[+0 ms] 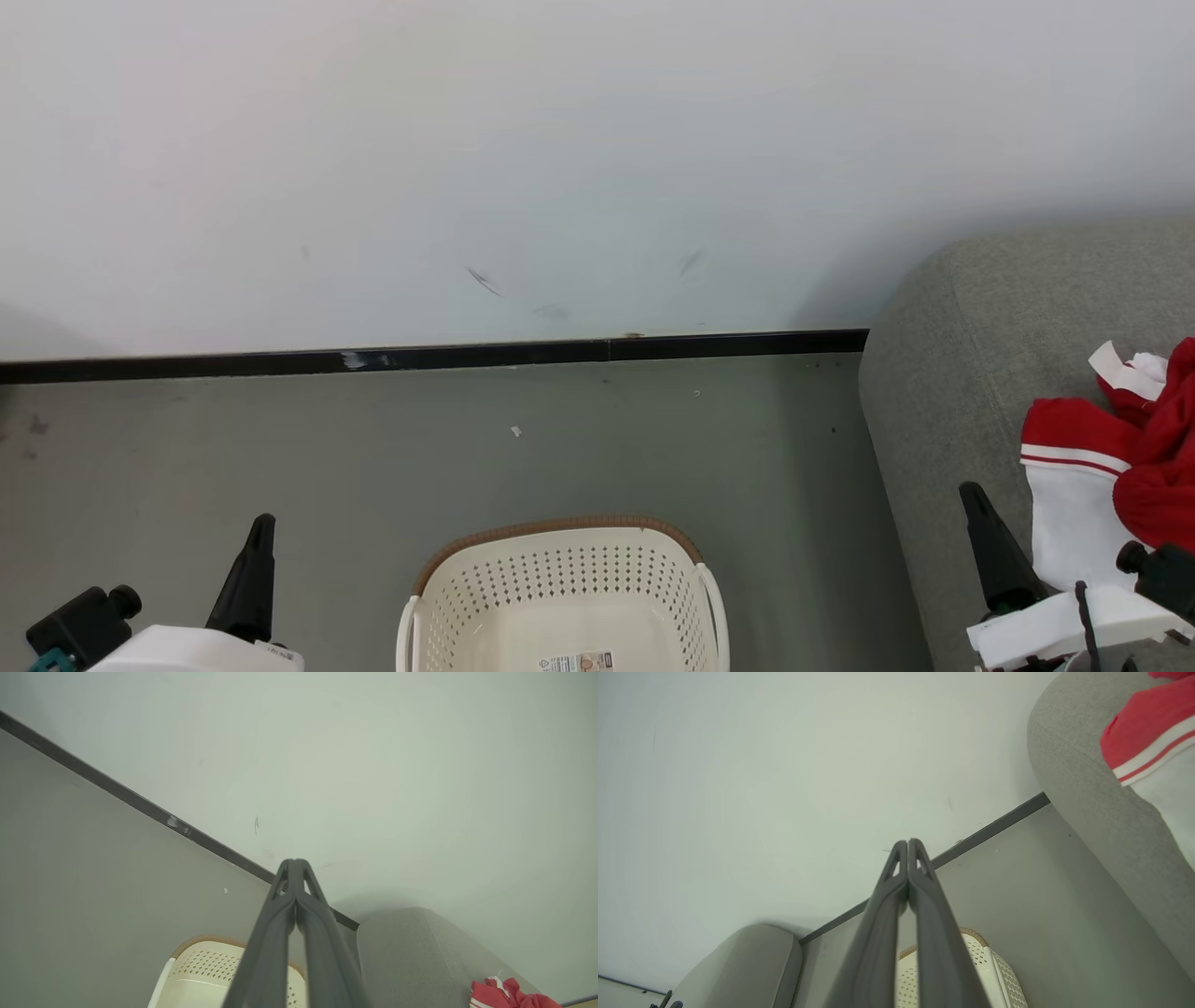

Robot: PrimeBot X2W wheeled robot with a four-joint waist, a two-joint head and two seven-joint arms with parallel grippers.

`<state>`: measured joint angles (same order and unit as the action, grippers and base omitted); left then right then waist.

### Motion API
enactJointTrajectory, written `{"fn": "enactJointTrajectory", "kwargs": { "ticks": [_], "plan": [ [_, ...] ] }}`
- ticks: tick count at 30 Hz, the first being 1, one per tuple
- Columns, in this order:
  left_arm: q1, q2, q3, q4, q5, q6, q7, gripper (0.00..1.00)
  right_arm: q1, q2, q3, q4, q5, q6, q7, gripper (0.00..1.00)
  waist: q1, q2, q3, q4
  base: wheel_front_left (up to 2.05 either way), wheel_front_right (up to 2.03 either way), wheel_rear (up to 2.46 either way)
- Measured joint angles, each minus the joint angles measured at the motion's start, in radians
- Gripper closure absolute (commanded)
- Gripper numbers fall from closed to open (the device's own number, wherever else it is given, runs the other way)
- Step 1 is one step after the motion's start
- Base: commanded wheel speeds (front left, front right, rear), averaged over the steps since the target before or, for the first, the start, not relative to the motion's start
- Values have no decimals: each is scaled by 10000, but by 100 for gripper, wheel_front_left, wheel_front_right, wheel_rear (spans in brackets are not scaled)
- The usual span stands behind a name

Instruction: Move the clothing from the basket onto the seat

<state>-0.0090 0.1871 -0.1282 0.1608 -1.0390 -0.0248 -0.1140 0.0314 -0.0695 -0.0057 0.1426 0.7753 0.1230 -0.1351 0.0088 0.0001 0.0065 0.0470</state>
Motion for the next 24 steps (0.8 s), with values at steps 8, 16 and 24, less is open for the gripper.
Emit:
{"fn": "enactJointTrajectory", "kwargs": {
  "ticks": [8,16,24],
  "plan": [
    [-12,-184,238,69,-763,-56,301,100,-122,-29,-79,232,1193,0,221,100,-24,0,-15,-64,0,0,0],
    [-27,-341,489,151,-1570,-81,525,100,-206,-61,-130,353,2378,0,470,100,-59,0,-6,-127,0,0,0],
    [-49,-554,725,205,-2334,-174,819,100,-421,-81,-174,541,3555,0,738,100,-76,0,2,-190,0,0,0]
  ]
}}
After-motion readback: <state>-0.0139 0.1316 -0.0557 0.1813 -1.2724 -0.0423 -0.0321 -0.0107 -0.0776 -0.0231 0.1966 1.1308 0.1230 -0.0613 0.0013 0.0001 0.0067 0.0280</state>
